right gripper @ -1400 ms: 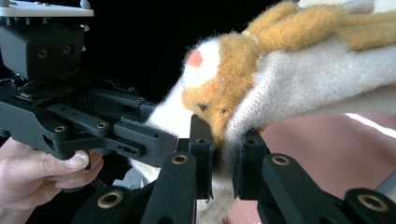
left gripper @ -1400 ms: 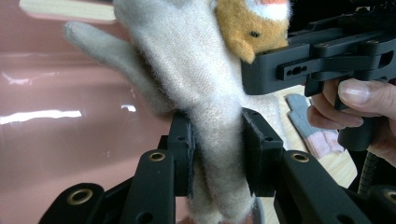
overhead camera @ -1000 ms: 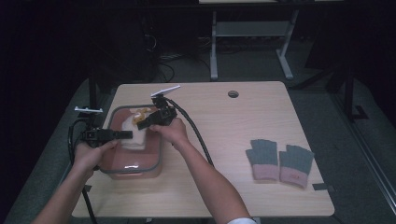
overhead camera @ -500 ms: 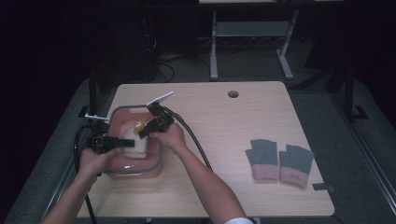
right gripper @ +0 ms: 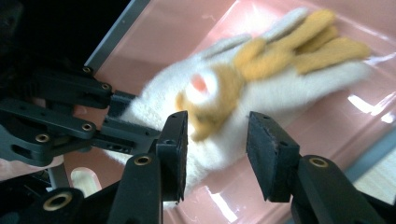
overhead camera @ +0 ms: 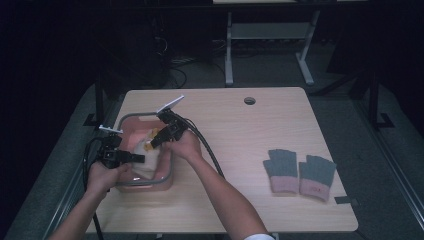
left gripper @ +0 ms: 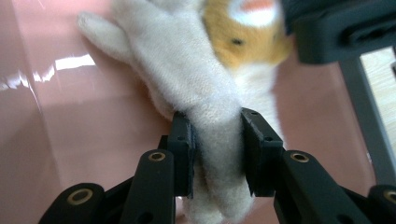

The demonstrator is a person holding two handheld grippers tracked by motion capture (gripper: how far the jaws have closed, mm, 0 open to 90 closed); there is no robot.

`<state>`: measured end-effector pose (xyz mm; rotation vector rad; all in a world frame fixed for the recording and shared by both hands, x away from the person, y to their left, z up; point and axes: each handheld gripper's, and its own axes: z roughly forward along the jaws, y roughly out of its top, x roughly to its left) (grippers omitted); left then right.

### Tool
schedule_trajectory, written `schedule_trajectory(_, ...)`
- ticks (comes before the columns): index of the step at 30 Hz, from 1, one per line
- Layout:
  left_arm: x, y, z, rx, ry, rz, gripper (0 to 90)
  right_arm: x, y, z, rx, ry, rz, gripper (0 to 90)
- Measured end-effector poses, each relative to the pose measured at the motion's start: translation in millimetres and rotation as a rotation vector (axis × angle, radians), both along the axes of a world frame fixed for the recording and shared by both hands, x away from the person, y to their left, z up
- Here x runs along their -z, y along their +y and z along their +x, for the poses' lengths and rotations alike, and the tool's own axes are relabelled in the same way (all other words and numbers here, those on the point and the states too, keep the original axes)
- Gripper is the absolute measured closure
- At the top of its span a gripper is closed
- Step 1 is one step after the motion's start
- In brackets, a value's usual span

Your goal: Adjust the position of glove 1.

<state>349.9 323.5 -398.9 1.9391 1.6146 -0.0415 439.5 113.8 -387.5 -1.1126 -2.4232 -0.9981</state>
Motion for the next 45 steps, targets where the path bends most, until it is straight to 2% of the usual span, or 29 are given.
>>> schedule_trajectory(5, 0.5, 1.4, -0.5, -0.006, 0.009, 0.019, 63.2, -3.7, -5.2, 0.5, 0.004, -0.014, 0.004, 57.3)
schedule_trajectory(9, -5.2, 2.7, -0.9, -0.023, 0.0, 0.028, 54.1, -8.4, -9.8, -0.9, 0.002, -0.016, 0.024, 57.4)
schedule_trajectory(10, -11.2, 4.1, -1.0, -0.028, -0.018, 0.041, 52.9, -9.3, -11.0, -1.2, -0.002, -0.021, 0.027, 57.4)
schedule_trajectory(13, -20.4, 5.0, -0.5, -0.037, -0.041, 0.055, 52.9, -12.6, -14.6, -2.5, -0.001, -0.026, 0.04, 57.8)
schedule_trajectory(15, -23.6, 2.9, 0.2, -0.027, -0.052, 0.071, 56.9, -14.8, -17.5, -3.5, -0.005, -0.029, 0.047, 57.9)
schedule_trajectory(16, -23.5, 1.4, 0.6, -0.02, -0.053, 0.075, 61.7, -16.1, -19.3, -4.5, -0.001, -0.032, 0.053, 58.0)
schedule_trajectory(19, -18.4, -7.8, 4.4, 0.036, -0.029, 0.124, 67.2, -19.8, -24.4, -5.7, 0.0, -0.038, 0.066, 58.3)
schedule_trajectory(25, -3.6, -25.4, 11.9, 0.084, 0.017, 0.23, 70.9, -25.0, -34.5, -8.1, 0.005, -0.039, 0.086, 58.7)
schedule_trajectory(28, 1.7, -27.6, 14.1, 0.096, 0.037, 0.258, 70.9, -27.4, -39.1, -8.8, 0.005, -0.049, 0.097, 58.9)
schedule_trajectory(30, 0.6, -26.8, 14.5, 0.095, 0.041, 0.255, 70.8, -28.1, -41.5, -9.1, 0.007, -0.049, 0.103, 59.0)
schedule_trajectory(33, -5.4, -24.1, 13.6, 0.083, 0.019, 0.244, 68.8, -29.0, -44.8, -9.4, 0.011, -0.047, 0.111, 58.7)
schedule_trajectory(36, -12.7, -21.8, 11.1, 0.06, -0.02, 0.217, 65.7, -30.2, -49.0, -9.9, 0.004, -0.054, 0.12, 58.1)
schedule_trajectory(38, -16.7, -20.5, 9.0, 0.054, -0.038, 0.214, 61.3, -31.3, -51.7, -11.4, 0.011, -0.053, 0.13, 57.5)
schedule_trajectory(45, -29.5, -19.7, 4.4, 0.041, -0.114, 0.125, 52.5, -31.4, -71.2, -12.6, 0.028, -0.066, 0.138, 53.4)
